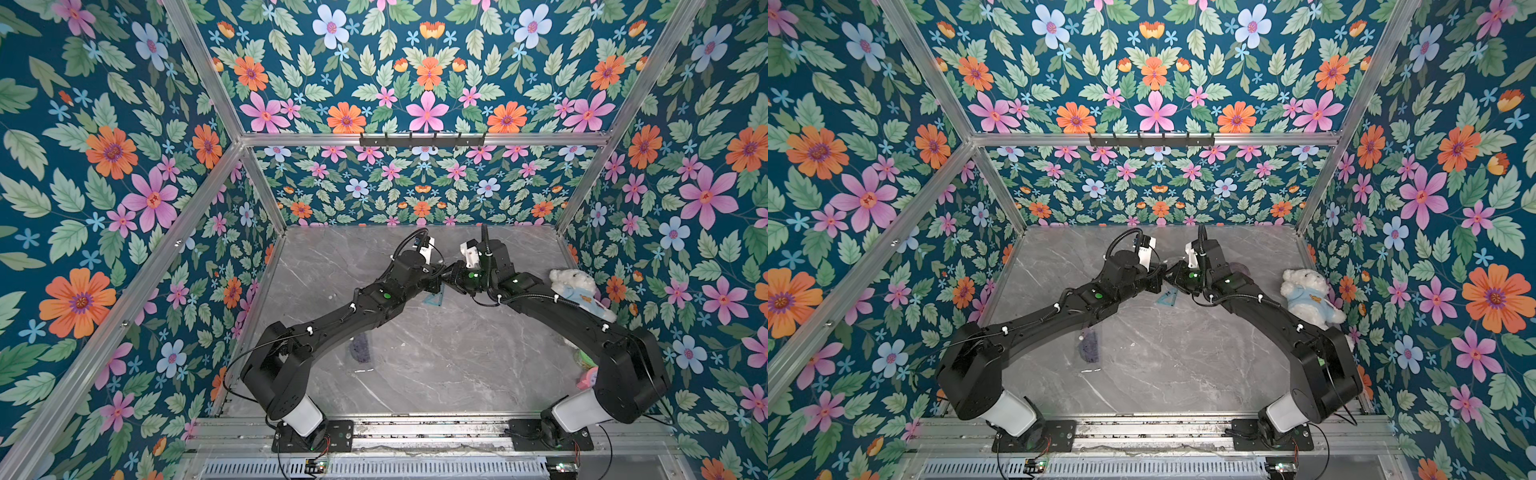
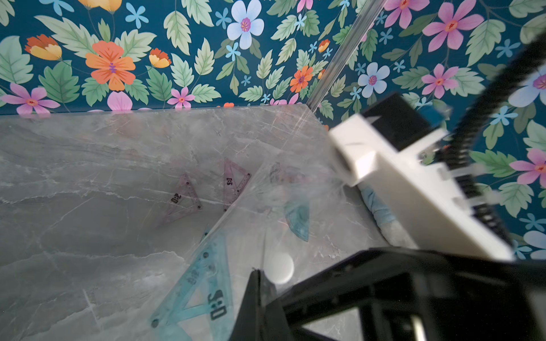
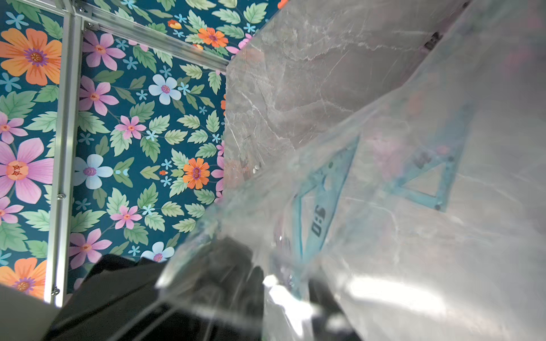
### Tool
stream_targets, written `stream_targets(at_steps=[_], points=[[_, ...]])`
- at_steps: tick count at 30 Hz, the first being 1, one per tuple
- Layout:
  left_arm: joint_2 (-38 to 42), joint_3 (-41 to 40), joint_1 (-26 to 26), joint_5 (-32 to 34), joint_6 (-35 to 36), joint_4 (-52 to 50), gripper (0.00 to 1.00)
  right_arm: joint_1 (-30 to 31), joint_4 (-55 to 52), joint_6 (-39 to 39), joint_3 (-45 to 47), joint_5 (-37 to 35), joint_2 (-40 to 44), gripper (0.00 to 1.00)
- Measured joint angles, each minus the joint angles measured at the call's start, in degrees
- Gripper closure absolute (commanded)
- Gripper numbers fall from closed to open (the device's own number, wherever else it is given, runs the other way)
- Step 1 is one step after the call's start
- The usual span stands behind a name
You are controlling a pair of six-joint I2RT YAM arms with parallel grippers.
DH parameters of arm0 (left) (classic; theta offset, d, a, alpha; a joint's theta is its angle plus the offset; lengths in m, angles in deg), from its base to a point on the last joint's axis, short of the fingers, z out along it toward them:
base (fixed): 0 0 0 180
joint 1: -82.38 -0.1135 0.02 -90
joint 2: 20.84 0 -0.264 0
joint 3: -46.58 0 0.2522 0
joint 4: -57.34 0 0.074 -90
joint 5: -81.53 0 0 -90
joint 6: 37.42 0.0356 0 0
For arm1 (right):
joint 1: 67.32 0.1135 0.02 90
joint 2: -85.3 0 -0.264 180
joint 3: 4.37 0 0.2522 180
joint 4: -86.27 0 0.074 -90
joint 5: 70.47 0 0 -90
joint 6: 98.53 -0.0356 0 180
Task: Open the ruler set and take out the ruler
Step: Take out the ruler from the ruler set bag.
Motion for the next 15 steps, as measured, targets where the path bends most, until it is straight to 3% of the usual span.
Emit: stream_targets(at_steps=[7, 15], points=[[0.09, -0.17, 0.0, 0.24, 0.13, 0.02, 1.0, 0.02, -3.23, 2.8, -0.74, -3.67, 4.44, 0.77], [-0.26, 0.57, 0.0, -0.42, -0.17, 0.02, 1.0, 0.02, -3.32, 2.95, -1.84, -3.13, 0.94, 0.83]])
